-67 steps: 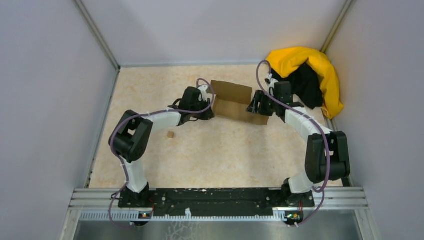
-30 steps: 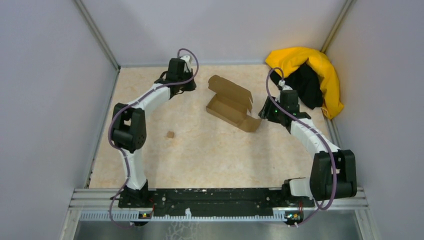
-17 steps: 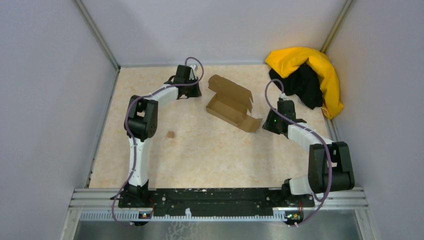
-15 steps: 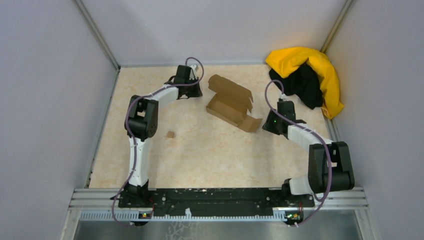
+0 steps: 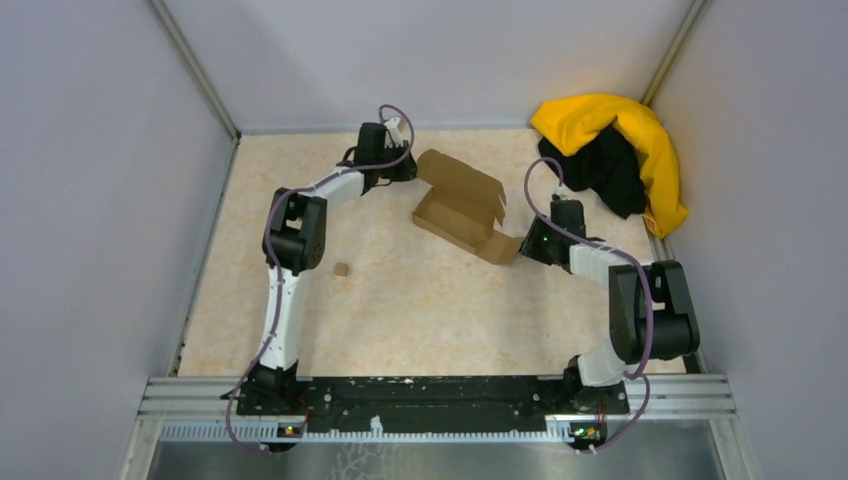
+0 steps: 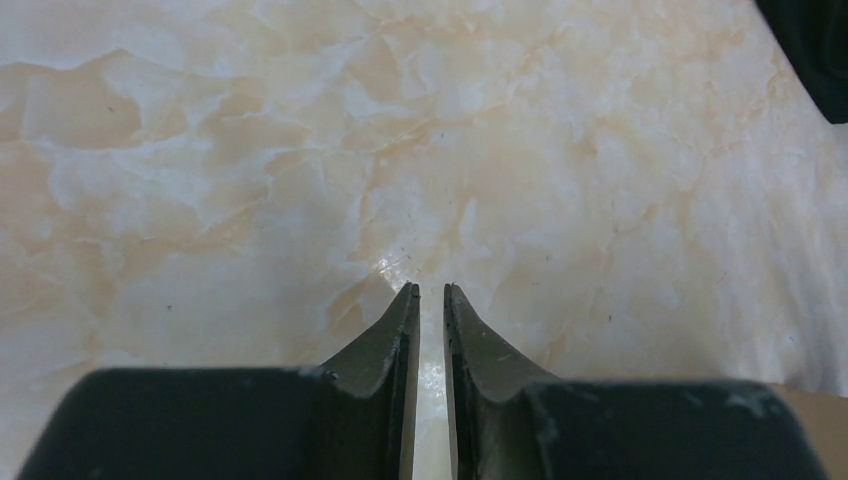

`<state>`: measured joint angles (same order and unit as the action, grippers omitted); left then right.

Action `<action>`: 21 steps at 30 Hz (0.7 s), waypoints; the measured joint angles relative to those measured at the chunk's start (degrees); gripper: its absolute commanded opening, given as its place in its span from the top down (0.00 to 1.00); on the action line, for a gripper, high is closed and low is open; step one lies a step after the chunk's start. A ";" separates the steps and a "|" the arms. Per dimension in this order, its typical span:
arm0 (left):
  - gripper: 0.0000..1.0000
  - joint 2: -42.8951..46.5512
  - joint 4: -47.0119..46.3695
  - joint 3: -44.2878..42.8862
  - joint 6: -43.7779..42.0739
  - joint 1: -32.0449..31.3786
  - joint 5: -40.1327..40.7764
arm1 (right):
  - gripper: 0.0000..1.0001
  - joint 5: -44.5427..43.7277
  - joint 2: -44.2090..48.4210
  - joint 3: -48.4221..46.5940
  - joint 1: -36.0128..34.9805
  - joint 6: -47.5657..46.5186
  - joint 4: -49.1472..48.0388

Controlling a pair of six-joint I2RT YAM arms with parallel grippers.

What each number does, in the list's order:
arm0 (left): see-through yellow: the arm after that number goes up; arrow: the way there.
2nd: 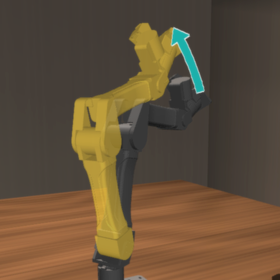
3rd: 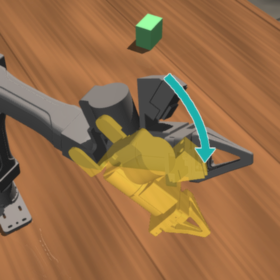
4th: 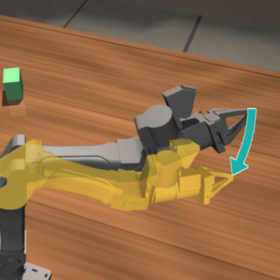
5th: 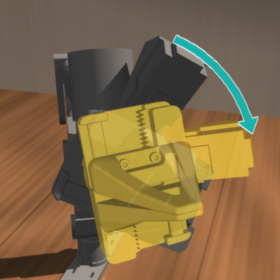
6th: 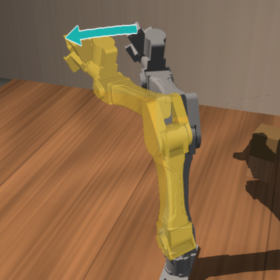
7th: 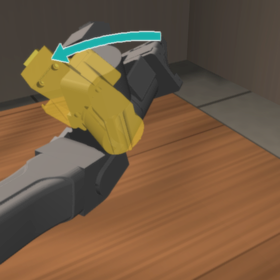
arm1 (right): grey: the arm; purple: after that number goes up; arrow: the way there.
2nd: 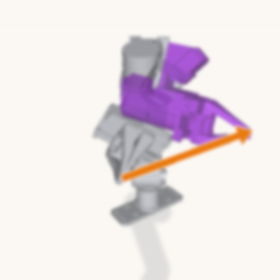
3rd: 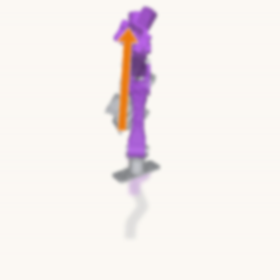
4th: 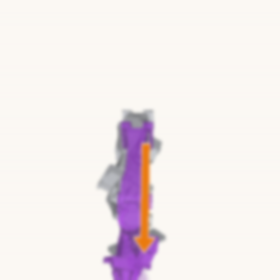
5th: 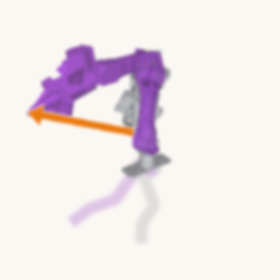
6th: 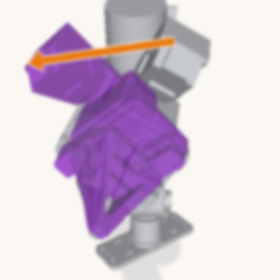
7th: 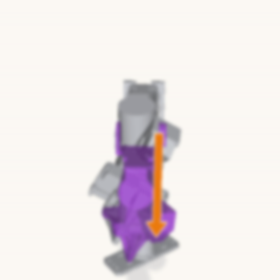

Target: Fold the paper box

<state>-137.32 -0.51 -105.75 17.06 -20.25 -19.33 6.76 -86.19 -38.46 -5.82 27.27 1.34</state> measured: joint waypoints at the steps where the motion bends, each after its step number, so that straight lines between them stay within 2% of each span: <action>1: 0.80 -0.55 -0.57 -0.09 0.17 -0.02 -0.46 | 0.67 0.26 -0.35 -0.28 0.00 -0.02 -0.17; 8: 0.80 -0.55 -5.22 3.23 2.97 -1.16 -2.91 | 0.67 0.61 -1.97 -2.43 0.00 -0.31 -0.44; 13: 0.80 2.97 -9.55 12.46 5.01 -2.93 -3.23 | 0.67 0.92 -2.51 -5.01 0.00 -1.18 -0.24; 21: 0.80 10.99 -11.15 24.35 5.70 -4.24 -2.27 | 0.67 1.14 -4.48 -8.96 0.04 -3.21 1.22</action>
<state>-126.32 -11.66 -81.41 22.76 -24.49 -21.61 7.90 -90.67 -47.42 -5.78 24.05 2.57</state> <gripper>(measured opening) 0.202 0.329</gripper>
